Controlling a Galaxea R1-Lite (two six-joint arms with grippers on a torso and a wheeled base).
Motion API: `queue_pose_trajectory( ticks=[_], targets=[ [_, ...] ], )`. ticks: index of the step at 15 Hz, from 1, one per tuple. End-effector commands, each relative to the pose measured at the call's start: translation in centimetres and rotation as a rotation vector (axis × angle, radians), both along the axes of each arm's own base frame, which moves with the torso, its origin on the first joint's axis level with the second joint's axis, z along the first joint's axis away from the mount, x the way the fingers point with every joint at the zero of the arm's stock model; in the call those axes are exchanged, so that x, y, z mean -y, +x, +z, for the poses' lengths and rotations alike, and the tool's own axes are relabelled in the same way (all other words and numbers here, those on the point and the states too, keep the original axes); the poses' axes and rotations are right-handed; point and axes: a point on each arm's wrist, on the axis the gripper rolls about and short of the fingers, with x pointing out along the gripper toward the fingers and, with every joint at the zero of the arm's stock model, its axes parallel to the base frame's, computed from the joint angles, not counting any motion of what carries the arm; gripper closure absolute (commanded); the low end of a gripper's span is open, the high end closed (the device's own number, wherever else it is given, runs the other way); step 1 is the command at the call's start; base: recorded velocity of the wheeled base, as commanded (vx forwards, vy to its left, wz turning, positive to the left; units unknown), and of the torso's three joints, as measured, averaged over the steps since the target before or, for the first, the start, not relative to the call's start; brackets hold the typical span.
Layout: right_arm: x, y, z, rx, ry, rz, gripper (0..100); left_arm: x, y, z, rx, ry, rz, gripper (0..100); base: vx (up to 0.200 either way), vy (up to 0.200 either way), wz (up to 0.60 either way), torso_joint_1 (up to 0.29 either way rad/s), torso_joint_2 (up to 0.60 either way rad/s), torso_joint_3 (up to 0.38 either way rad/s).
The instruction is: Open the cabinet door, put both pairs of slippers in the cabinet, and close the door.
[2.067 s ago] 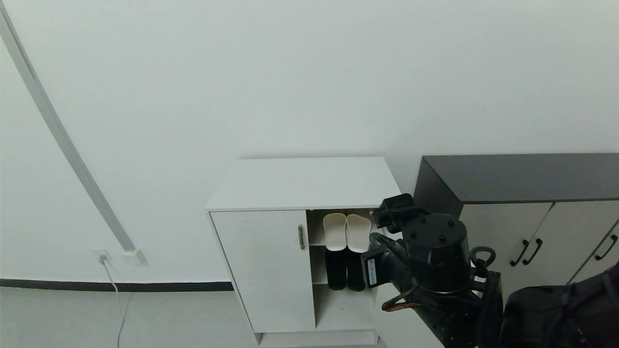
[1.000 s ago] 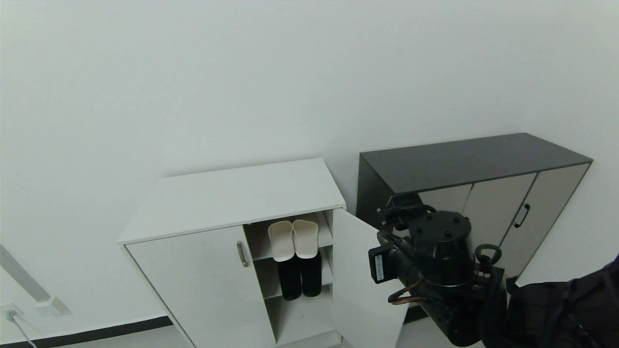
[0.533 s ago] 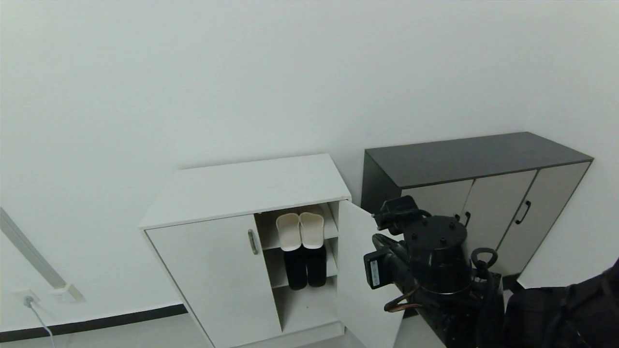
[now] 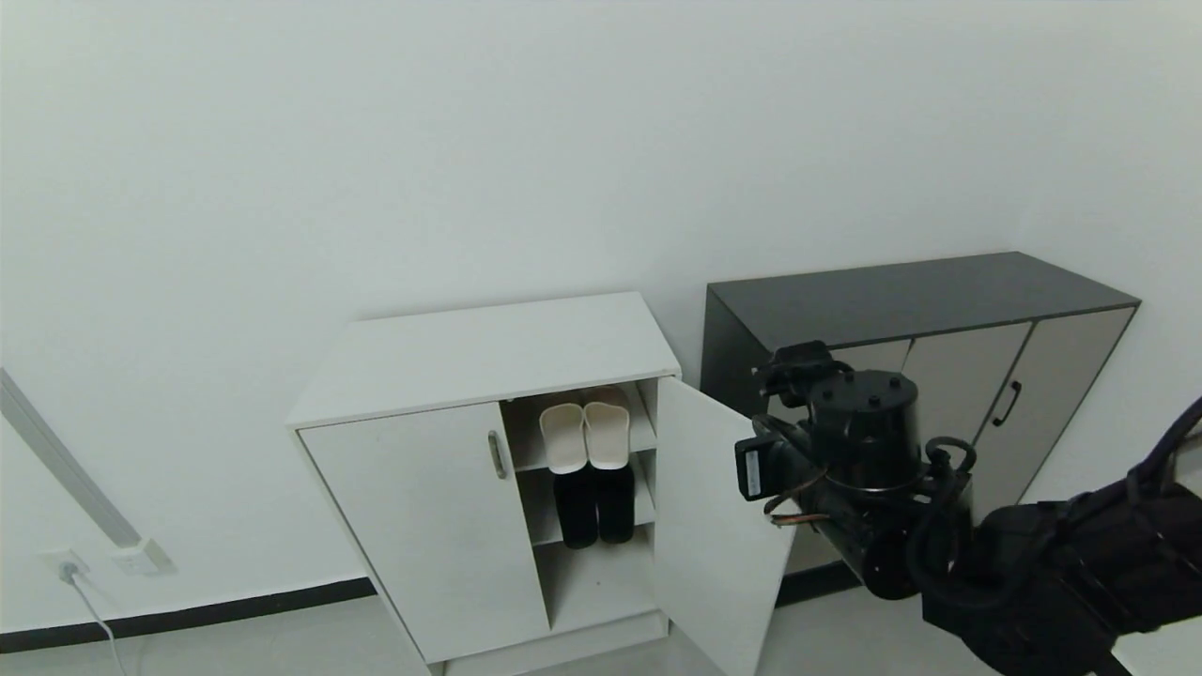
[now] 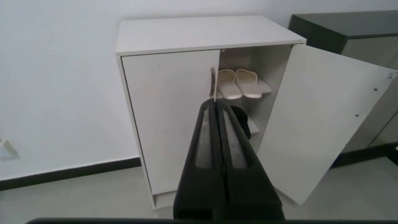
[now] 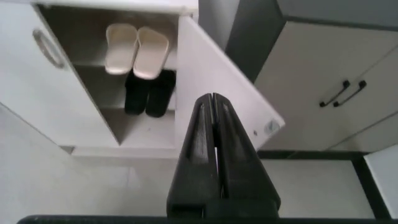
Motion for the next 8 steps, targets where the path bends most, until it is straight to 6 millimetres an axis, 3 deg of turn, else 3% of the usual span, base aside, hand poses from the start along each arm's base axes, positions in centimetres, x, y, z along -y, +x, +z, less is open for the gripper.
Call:
queue_pose_trajectory(
  ticks=[1, 5, 8],
  targets=[
    [1.3, 4.1, -0.6, -0.017, 0.001, -0.065, 100, 0.0, 0.0, 0.0, -0.001, -0.001, 0.001, 100, 0.0, 0.0, 0.0, 0.0, 0.0, 0.0],
    [3.1, 8.9, -2.1, -0.046, 0.02, -0.093, 100, 0.0, 0.0, 0.0, -0.001, -0.001, 0.001, 100, 0.0, 0.0, 0.0, 0.0, 0.0, 0.0],
    [3.7, 10.1, -2.9, -0.058, 0.026, -0.1, 100, 0.0, 0.0, 0.0, -0.001, -0.001, 0.001, 100, 0.0, 0.0, 0.0, 0.0, 0.0, 0.0]
  ],
)
